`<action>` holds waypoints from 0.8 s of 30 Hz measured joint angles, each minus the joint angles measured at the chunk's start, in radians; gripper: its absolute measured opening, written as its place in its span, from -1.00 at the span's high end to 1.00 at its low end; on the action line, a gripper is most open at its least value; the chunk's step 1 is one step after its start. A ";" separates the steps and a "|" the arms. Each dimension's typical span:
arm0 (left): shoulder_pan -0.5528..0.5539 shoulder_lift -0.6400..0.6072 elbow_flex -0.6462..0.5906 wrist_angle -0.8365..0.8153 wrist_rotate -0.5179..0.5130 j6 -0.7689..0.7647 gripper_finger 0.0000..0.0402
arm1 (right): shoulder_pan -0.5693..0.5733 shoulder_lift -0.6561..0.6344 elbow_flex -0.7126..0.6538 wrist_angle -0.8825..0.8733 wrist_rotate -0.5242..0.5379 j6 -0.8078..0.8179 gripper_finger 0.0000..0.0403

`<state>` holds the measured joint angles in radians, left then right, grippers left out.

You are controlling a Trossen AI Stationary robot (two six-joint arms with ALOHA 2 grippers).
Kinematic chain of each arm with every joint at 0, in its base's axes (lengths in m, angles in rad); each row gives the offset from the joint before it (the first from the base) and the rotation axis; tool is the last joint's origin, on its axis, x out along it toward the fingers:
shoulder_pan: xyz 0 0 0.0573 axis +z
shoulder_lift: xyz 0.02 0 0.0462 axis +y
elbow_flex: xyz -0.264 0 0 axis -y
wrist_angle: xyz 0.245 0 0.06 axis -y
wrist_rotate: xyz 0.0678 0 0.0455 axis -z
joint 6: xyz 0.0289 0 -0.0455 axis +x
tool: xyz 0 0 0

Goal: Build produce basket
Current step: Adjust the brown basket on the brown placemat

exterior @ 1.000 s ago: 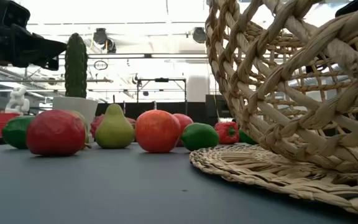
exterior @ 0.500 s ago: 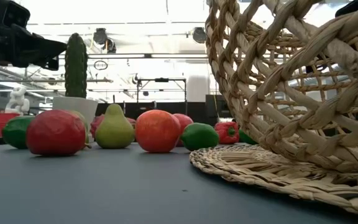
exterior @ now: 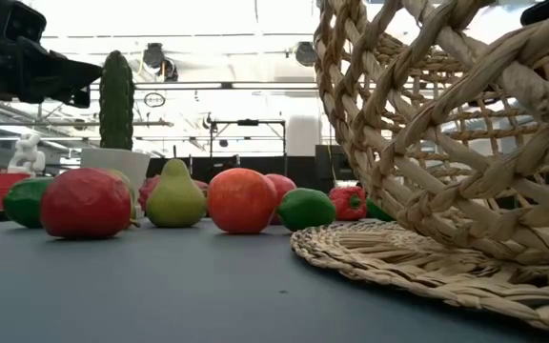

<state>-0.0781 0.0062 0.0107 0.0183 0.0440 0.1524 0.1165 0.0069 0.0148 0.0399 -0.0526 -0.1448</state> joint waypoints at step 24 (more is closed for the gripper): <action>0.000 0.000 0.000 0.000 0.000 0.000 0.95 | 0.000 0.000 0.000 0.020 0.002 0.224 1.00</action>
<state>-0.0780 0.0063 0.0109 0.0185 0.0437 0.1524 0.1167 0.0067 0.0149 0.0596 -0.0504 0.0789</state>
